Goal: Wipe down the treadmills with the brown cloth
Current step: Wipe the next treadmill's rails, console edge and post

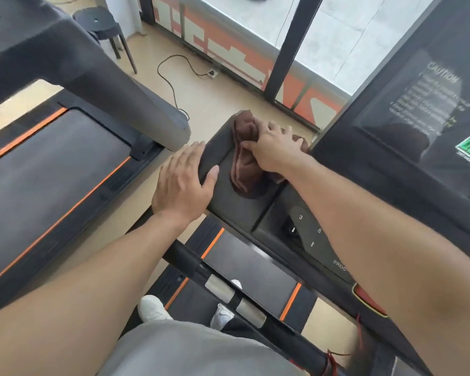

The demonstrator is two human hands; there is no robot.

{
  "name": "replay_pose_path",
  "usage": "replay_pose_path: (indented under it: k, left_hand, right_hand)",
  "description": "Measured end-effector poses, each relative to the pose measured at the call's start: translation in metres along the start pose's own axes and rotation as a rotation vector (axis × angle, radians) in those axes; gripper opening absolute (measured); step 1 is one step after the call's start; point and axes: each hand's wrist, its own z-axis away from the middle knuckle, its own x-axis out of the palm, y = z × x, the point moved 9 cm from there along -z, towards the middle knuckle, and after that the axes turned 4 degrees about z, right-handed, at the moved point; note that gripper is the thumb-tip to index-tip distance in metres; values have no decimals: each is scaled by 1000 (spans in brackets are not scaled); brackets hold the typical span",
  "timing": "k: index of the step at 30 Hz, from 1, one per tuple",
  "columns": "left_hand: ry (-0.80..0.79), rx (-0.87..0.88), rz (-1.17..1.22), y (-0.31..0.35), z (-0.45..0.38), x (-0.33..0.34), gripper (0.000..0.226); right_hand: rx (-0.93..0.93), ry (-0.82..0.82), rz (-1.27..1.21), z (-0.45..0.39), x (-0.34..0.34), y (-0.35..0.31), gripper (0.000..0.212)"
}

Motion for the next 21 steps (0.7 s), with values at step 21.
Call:
replay_pose_path:
  k: [21]
  left_hand:
    - [425, -399, 866, -28, 90, -67, 28]
  right_hand:
    - [-456, -172, -591, 174, 9, -95, 66]
